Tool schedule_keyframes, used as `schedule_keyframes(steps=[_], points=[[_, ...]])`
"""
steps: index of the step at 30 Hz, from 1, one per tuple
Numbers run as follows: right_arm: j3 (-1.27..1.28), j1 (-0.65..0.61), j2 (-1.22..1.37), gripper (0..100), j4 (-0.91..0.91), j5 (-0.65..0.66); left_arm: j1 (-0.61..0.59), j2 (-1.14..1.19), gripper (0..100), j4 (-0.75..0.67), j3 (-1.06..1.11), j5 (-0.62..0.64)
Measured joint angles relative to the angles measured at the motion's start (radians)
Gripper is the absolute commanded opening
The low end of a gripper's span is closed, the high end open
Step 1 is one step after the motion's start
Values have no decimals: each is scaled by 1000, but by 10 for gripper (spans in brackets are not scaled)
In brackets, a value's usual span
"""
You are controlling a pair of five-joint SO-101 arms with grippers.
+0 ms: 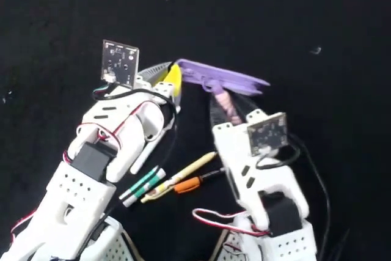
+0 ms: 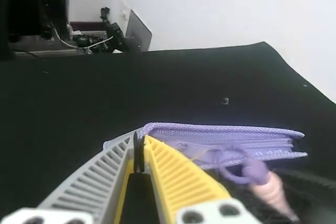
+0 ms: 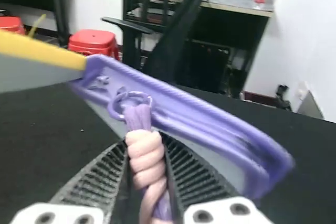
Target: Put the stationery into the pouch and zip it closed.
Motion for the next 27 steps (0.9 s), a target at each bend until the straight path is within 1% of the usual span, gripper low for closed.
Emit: schedule_keyframes(steps=[7, 12, 18, 21, 27], points=[[-86, 107, 0, 11, 114, 2, -18, 0, 27, 0, 0, 0], [-144, 207, 0, 11, 184, 43, -18, 0, 27, 0, 0, 0], [-213, 328, 0, 11, 232, 49, -21, 0, 27, 0, 0, -2], [-252, 376, 0, 11, 255, 51, -44, 0, 27, 0, 0, -2], [-304, 411, 0, 11, 304, 84, -48, 0, 27, 0, 0, -2]])
